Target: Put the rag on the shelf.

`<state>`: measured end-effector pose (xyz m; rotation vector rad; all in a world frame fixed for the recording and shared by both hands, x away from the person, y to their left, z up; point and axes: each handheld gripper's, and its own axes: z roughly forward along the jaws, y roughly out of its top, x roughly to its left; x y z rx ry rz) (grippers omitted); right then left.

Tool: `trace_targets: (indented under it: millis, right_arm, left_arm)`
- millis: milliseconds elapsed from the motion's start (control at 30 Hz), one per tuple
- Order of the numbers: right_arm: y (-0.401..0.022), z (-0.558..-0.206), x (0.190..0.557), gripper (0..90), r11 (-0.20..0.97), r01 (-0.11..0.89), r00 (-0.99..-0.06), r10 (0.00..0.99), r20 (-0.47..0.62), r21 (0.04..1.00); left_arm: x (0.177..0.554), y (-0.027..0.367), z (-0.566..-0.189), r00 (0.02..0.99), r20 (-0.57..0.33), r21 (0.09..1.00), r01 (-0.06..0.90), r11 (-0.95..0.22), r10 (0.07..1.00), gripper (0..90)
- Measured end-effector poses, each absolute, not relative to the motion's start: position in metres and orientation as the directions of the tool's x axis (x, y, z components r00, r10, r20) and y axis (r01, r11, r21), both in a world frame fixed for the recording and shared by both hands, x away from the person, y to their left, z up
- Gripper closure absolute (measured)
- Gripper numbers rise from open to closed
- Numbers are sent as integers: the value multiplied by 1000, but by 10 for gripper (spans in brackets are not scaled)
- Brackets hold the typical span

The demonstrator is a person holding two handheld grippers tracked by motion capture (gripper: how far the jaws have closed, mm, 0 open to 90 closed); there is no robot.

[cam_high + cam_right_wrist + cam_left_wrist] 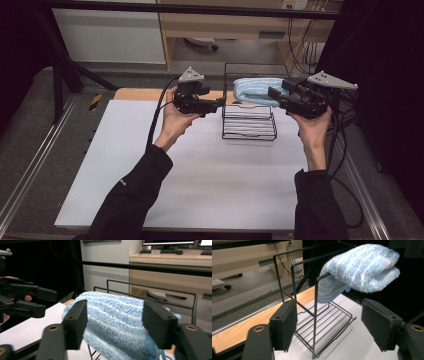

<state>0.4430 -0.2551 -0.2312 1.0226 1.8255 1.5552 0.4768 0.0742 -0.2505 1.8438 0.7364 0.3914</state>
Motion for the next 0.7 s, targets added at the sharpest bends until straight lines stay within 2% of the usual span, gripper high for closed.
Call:
trace_targets:
  millis: [300, 500, 700]
  right_arm:
    - [-255, -238, 427, 87, 63, 217, -589, 804, 79, 974]
    - [-255, -249, 412, 21, 78, 212, -597, 799, 66, 974]
    - [-254, -269, 400, 7, 84, 229, -614, 785, 77, 970]
  left_arm:
    - [464, 100, -270, 761, -58, 907, 310, -284, 646, 179]
    - [449, 122, -285, 759, -39, 901, 308, -305, 650, 106]
    - [434, 143, -303, 756, -25, 895, 309, -322, 654, 81]
